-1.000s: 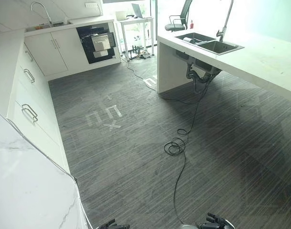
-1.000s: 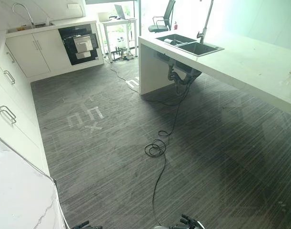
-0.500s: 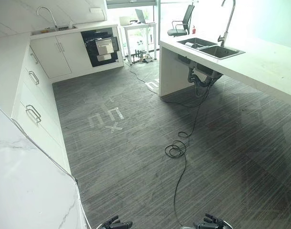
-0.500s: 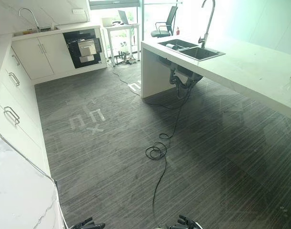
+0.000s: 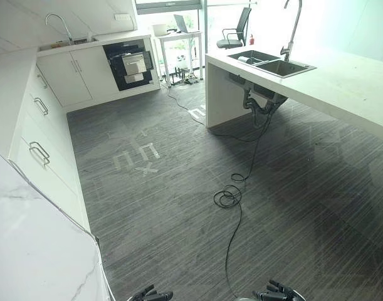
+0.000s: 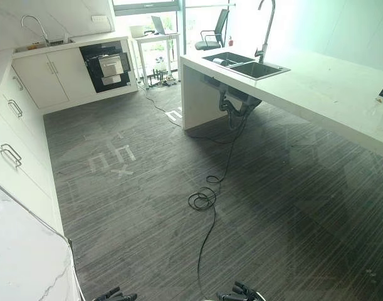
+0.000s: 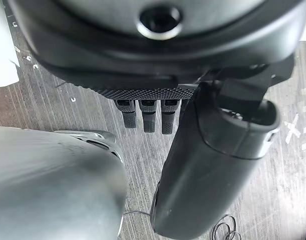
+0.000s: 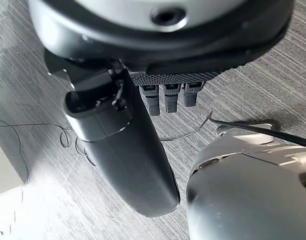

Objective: Place the dishes in the dishwasher.

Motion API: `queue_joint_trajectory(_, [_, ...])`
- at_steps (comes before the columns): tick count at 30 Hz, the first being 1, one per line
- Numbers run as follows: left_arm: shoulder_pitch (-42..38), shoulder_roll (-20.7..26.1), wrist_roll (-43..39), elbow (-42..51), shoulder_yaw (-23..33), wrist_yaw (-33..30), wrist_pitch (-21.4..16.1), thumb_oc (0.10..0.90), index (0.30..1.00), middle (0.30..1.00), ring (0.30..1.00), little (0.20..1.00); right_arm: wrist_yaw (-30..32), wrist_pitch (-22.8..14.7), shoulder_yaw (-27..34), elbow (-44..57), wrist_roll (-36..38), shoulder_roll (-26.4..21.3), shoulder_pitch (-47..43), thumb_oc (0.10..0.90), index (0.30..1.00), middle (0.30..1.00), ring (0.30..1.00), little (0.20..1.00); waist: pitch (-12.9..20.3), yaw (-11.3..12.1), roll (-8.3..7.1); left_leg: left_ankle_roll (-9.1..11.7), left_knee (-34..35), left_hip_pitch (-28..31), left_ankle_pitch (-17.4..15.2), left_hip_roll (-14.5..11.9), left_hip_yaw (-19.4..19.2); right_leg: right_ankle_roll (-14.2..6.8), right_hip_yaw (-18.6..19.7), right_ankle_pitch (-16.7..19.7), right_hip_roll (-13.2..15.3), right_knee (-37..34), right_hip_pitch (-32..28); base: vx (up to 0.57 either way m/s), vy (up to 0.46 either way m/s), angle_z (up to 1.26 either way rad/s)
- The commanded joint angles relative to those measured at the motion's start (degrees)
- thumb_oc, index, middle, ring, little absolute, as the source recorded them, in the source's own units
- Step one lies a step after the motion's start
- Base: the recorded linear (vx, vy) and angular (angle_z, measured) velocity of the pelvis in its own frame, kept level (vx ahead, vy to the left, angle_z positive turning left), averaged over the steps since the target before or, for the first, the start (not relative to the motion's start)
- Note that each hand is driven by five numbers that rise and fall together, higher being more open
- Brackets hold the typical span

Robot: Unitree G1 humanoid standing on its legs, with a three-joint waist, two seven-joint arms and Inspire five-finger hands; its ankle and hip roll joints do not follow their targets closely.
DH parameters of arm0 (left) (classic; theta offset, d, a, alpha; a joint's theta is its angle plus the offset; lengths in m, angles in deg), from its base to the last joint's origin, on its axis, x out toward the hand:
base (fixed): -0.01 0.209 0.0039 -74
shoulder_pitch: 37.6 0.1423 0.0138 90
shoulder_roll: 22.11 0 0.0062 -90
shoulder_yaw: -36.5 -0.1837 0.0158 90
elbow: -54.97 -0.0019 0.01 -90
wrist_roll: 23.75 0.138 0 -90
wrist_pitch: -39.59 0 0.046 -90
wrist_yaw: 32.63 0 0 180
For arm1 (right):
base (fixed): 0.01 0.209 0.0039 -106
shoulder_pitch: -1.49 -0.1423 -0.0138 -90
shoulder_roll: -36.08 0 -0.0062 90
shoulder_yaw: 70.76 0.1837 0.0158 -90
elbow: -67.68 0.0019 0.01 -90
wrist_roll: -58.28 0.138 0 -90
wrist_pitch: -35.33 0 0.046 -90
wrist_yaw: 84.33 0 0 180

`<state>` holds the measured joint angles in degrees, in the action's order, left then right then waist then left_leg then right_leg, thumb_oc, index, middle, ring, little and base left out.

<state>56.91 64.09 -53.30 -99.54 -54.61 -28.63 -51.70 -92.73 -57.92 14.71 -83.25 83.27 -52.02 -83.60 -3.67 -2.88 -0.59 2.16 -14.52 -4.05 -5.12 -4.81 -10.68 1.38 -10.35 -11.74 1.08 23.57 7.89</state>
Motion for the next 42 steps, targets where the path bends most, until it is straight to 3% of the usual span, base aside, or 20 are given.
queue_joint_trajectory(1, [-3.68,0.92,-7.82,6.21,2.95,0.42,-5.47,0.800,0.900,0.900,0.900,0.900,-0.53,-3.05,-1.37,10.28,2.75,-3.15,-3.52,0.800,0.900,0.900,0.900,0.900,-4.58,1.38,-1.59,1.30,-2.67,4.08,-1.75,2.43,-2.92,-3.46,-1.14,-1.98,2.13,-6.38,-5.92,0.03,-0.183,-0.20])
queue_joint_trajectory(2, [-3.68,0.94,-7.93,6.34,2.99,0.52,-5.64,0.800,0.900,0.900,0.900,0.900,-0.52,-3.06,-1.40,10.60,2.84,-3.17,-3.48,0.800,0.900,0.900,0.900,0.900,-4.70,1.45,-1.71,1.41,-2.67,4.02,-1.28,2.43,-2.97,-3.38,-1.09,-1.99,2.18,-6.38,-5.97,0.05,-0.288,-0.31])
queue_joint_trajectory(3, [-3.33,0.99,-8.36,8.55,3.23,1.88,-7.21,0.800,0.900,0.900,0.900,0.900,-0.65,-4.27,-1.81,14.61,2.57,-3.93,-3.19,0.800,0.900,0.900,0.900,0.900,-6.23,2.04,-3.62,1.68,-7.42,1.79,3.20,2.47,-3.91,-2.49,-0.30,-1.87,3.37,-6.38,-6.28,0.03,-0.213,-0.26])
queue_joint_trajectory(5, [-2.98,1.16,-7.94,11.40,3.20,2.29,-8.59,0.800,0.900,0.900,0.900,0.900,-0.85,-5.15,-2.12,17.93,2.81,-4.46,-2.71,0.800,0.900,0.900,0.900,0.900,-7.26,2.28,-3.80,2.03,-13.10,-2.96,4.47,1.22,-3.56,-2.04,-0.13,-1.74,2.87,-6.38,-6.53,0.06,-0.184,0.03])
queue_joint_trajectory(8, [-1.51,0.70,-7.79,18.92,2.84,1.83,-10.37,0.800,0.900,0.900,0.900,0.900,0.10,-5.09,-2.00,24.34,1.38,-4.19,-2.05,0.800,0.900,0.900,0.900,0.900,-8.89,3.02,-3.11,1.48,-4.38,-3.94,5.38,1.50,-5.57,-3.12,0.76,-2.35,1.70,-6.38,-8.20,0.19,0.022,-0.09])
queue_joint_trajectory(10, [1.75,1.23,-7.55,27.23,2.17,1.11,-11.48,0.800,0.900,0.900,0.900,0.900,-0.72,-3.07,-0.97,30.70,1.10,-4.06,-0.36,0.800,0.900,0.900,0.900,0.900,-9.02,2.89,0.28,2.96,-2.67,-9.66,3.28,-2.52,-3.96,-3.89,1.06,-3.54,-2.17,-6.38,-9.31,0.40,0.199,-0.56])
queue_joint_trajectory(12, [6.92,1.88,-7.64,35.59,3.50,3.29,-13.23,0.800,0.900,0.900,0.900,0.900,-4.62,-4.12,1.75,38.81,-0.27,-5.46,4.70,0.800,0.900,0.900,0.900,0.900,-8.67,3.83,2.62,5.78,-2.67,-16.34,7.21,-5.02,1.60,-2.74,3.63,-5.83,-5.84,-6.38,-11.81,0.58,0.300,-0.77])
queue_joint_trajectory(16, [8.57,1.60,-8.24,39.03,3.87,4.32,-13.84,0.800,0.900,0.900,0.900,0.900,-5.95,-4.66,3.08,42.52,0.28,-6.25,6.01,0.800,0.900,0.900,0.900,0.900,-8.54,3.44,2.68,5.03,-2.67,-14.75,5.59,-4.24,1.05,-3.14,4.67,-6.99,-4.68,-6.38,-14.74,0.44,0.312,-0.42])
queue_joint_trajectory(19, [7.47,4.41,-6.10,43.27,4.13,4.62,-12.68,0.800,0.900,0.900,0.900,0.900,-5.60,-3.82,3.42,46.53,-0.14,-5.62,6.54,0.800,0.900,0.900,0.900,0.900,-5.11,3.60,0.93,0.14,-2.67,-11.15,-0.77,-1.54,-2.72,-6.53,3.88,-6.85,-0.72,-6.38,-19.79,0.46,0.375,0.02])
queue_joint_trajectory(20, [7.49,4.43,-6.10,43.30,4.13,4.61,-12.66,0.800,0.900,0.900,0.900,0.900,-5.59,-3.81,3.42,46.56,-0.15,-5.59,6.56,0.800,0.900,0.900,0.900,0.900,-5.10,3.59,0.88,0.12,-2.67,-11.14,-0.79,-1.49,-2.72,-6.56,3.86,-6.87,-0.68,-6.38,-19.81,0.20,0.153,0.12])
queue_joint_trajectory(21, [7.27,4.81,-5.73,43.69,4.11,4.65,-12.51,0.800,0.900,0.900,0.900,0.900,-5.43,-3.83,3.32,46.96,-0.45,-5.49,6.44,0.800,0.900,0.900,0.900,0.900,-4.77,3.66,0.61,-0.37,-2.67,-10.86,-1.25,-1.04,-2.60,-7.11,3.57,-5.58,-0.13,-6.38,-19.96,0.21,0.133,0.19])
queue_joint_trajectory(24, [5.78,7.25,-3.61,45.80,4.09,5.41,-11.22,0.800,0.900,0.900,0.900,0.900,-3.67,-3.08,3.35,49.67,0.22,-4.38,5.58,0.800,0.900,0.900,0.900,0.900,-3.32,3.58,-0.60,-3.42,-2.67,-8.52,-3.80,2.61,0.66,-11.56,1.21,9.60,1.94,-6.29,-22.10,0.32,0.198,0.15])
queue_joint_trajectory(26, [4.85,7.83,-2.41,46.60,3.58,5.39,-10.61,0.800,0.900,0.900,0.900,0.900,-2.57,-2.85,3.26,50.98,0.49,-3.60,5.50,0.800,0.900,0.900,0.900,0.900,-2.99,3.70,-0.16,-4.35,-2.67,-7.70,-4.42,4.20,2.66,-12.39,0.28,15.30,2.82,4.90,-17.55,0.27,0.233,0.59])
queue_joint_trajectory(27, [4.66,8.05,-1.34,47.01,2.95,4.86,-10.83,0.800,0.900,0.900,0.900,0.900,-2.26,-2.78,2.66,51.89,0.51,-2.99,5.62,0.800,0.900,0.900,0.900,0.900,-3.11,3.94,0.86,-5.32,-2.67,-6.64,-5.39,5.17,4.56,-12.14,0.09,17.47,4.37,17.65,-12.32,0.27,0.260,0.75])
queue_joint_trajectory(29, [5.00,8.33,-0.35,47.78,2.54,3.56,-11.15,0.800,0.900,0.900,0.900,0.900,-2.30,-3.16,1.14,52.14,0.34,-2.76,5.29,0.800,0.900,0.900,0.900,0.900,-4.03,3.72,1.69,-6.08,-2.67,-4.32,-6.58,6.03,5.44,-11.07,0.24,17.36,5.95,26.24,-3.08,0.25,0.212,0.37])
queue_joint_trajectory(31, [5.69,8.61,-1.95,48.62,2.37,2.77,-10.71,0.800,0.900,0.900,0.900,0.900,-2.09,-3.05,-0.19,52.76,0.14,-3.67,4.95,0.800,0.900,0.900,0.900,0.900,-4.84,3.07,2.09,-5.35,-2.67,-3.29,-5.86,6.54,5.95,-9.02,-2.71,12.57,3.03,18.64,1.84,0.32,0.048,-0.17])
queue_joint_trajectory(33, [5.96,8.69,-2.85,49.30,2.70,3.67,-9.66,0.800,0.900,0.900,0.900,0.900,-2.28,-2.85,0.03,53.98,0.77,-4.32,5.84,0.800,0.900,0.900,0.900,0.900,-5.25,2.35,1.37,-4.69,-2.67,-2.13,-6.22,7.13,5.81,-9.04,-5.76,12.70,2.10,5.80,1.71,0.39,-0.070,0.07])
queue_joint_trajectory(35, [6.85,9.08,-2.71,50.98,3.33,5.73,-8.50,0.800,0.900,0.900,0.900,0.900,-4.35,-3.64,2.85,55.83,2.85,-5.49,9.55,0.800,0.900,0.900,0.900,0.900,-6.80,0.02,-1.10,-3.92,-2.67,1.92,-8.55,9.25,5.80,-10.12,-6.04,12.76,4.79,-6.38,6.39,0.62,-0.183,0.91])
queue_joint_trajectory(38, [7.53,8.75,-3.94,52.16,3.32,5.12,-8.81,0.800,0.900,0.900,0.900,0.900,-4.89,-4.76,3.74,56.52,3.03,-6.03,10.68,0.800,0.900,0.900,0.900,0.900,-7.02,-1.19,-1.00,-3.90,-2.67,5.31,-11.09,10.10,6.60,-10.44,-3.90,11.22,6.99,-6.38,12.76,0.53,-0.144,0.86])
queue_joint_trajectory(42, [7.65,8.68,-2.85,54.41,3.12,3.67,-9.33,0.800,0.900,0.900,0.900,0.900,-2.16,-4.08,2.87,58.48,3.18,-6.72,9.01,0.800,0.900,0.900,0.900,0.900,-5.17,-1.31,-1.31,-4.83,-2.67,9.28,-15.33,11.21,6.18,-10.60,-4.00,11.93,7.03,-6.38,10.45,0.48,-0.198,-0.10])
